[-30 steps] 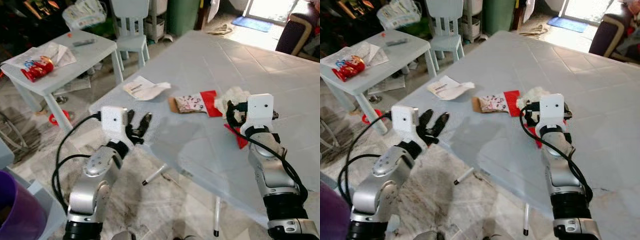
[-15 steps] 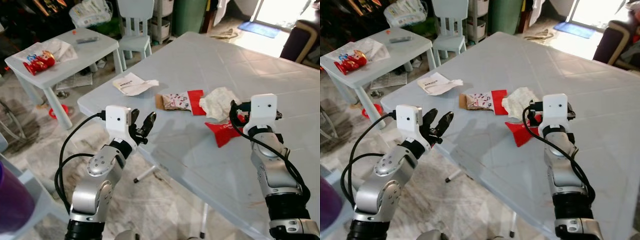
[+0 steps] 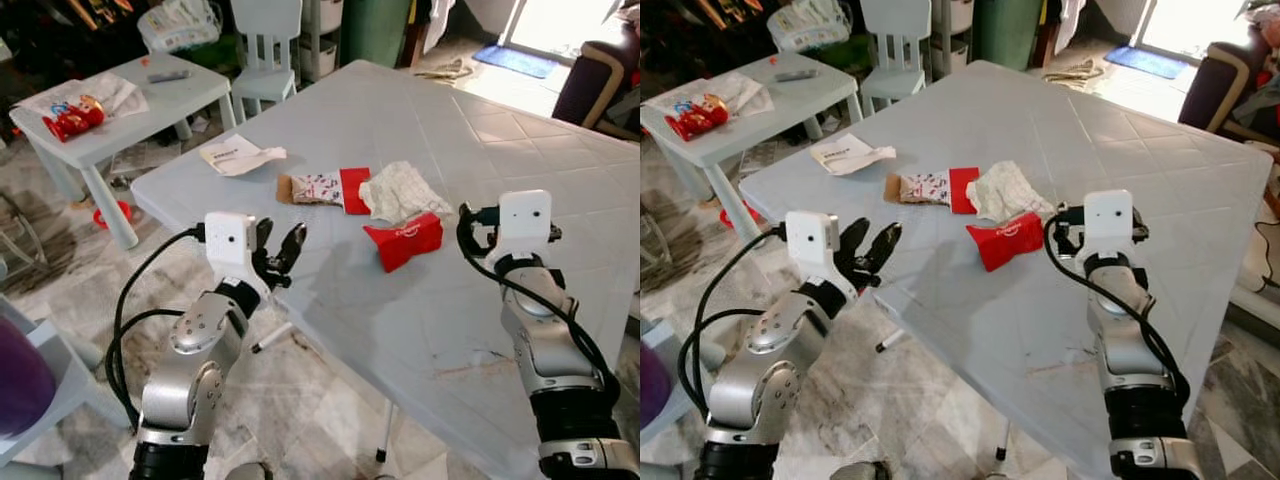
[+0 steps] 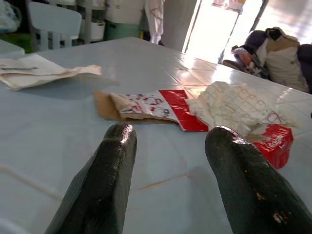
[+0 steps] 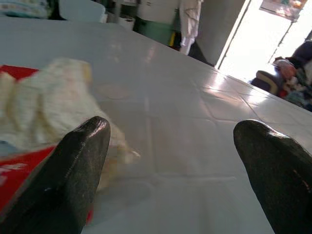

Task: Picking trash to rubbish bin

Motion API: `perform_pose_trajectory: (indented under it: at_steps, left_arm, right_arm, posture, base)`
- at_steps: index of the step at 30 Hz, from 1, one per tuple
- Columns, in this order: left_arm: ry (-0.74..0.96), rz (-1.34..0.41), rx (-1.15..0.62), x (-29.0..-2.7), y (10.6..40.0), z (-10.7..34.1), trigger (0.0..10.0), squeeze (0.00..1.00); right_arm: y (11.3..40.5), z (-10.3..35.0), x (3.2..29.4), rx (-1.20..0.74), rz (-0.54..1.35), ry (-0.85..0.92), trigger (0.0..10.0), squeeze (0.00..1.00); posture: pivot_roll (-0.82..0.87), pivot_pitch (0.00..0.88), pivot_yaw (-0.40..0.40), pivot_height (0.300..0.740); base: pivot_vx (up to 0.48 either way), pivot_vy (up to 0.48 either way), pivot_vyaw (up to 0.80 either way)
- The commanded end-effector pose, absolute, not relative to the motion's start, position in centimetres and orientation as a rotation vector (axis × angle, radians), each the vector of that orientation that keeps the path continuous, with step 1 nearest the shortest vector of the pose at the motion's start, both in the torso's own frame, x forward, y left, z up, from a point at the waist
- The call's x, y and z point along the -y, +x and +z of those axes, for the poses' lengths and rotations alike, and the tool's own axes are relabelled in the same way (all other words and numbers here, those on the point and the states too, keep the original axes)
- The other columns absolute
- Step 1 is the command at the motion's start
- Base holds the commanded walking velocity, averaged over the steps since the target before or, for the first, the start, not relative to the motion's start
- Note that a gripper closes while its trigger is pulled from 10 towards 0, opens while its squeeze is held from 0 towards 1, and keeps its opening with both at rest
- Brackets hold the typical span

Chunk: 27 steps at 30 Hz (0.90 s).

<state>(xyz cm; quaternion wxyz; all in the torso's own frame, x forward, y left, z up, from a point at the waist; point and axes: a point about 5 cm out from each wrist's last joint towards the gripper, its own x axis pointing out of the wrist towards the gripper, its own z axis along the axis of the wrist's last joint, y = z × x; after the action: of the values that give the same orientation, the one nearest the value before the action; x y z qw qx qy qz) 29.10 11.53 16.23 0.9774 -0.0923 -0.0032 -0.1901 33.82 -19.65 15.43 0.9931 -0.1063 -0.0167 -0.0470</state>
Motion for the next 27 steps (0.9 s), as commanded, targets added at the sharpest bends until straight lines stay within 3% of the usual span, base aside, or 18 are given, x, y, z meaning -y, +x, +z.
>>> perform_pose_trajectory:
  at_steps: [1,10,11,20,27]
  left_arm:
    - [-0.187,-0.371,-0.002,-11.8,29.1,16.1,10.0,0.0]
    - [-0.153,-0.36,-0.039,-12.0,28.9,15.8,10.0,0.0]
    - [-0.134,-0.384,-0.063,-12.0,28.4,15.5,10.0,0.0]
    - [-0.107,-0.462,-0.143,-12.6,26.1,14.1,10.0,0.0]
    - [-0.104,-0.55,-0.143,-11.7,25.6,14.7,10.0,0.0]
  right_arm:
    - [33.9,16.0,19.5,0.05,-0.088,-0.203,10.0,0.0]
    - [34.0,16.6,19.5,0.073,-0.068,-0.135,10.0,0.0]
    - [34.1,16.5,19.4,0.046,-0.049,-0.047,10.0,0.0]
    - [33.4,17.1,18.9,0.033,0.084,0.012,10.0,0.0]
    - [32.5,16.4,17.6,-0.15,0.255,-0.023,10.0,0.0]
  posture:
    - [0.1,0.116,-0.047,0.74]
    - [0.1,0.116,-0.047,0.74]
    - [0.1,0.116,-0.047,0.74]
    - [0.1,0.121,-0.046,0.74]
    - [0.1,0.122,-0.047,0.74]
  base:
    - [0.0,0.0,0.0]
    - [0.0,0.0,0.0]
    - [0.0,0.0,0.0]
    - [0.0,0.0,0.0]
    - [0.0,0.0,0.0]
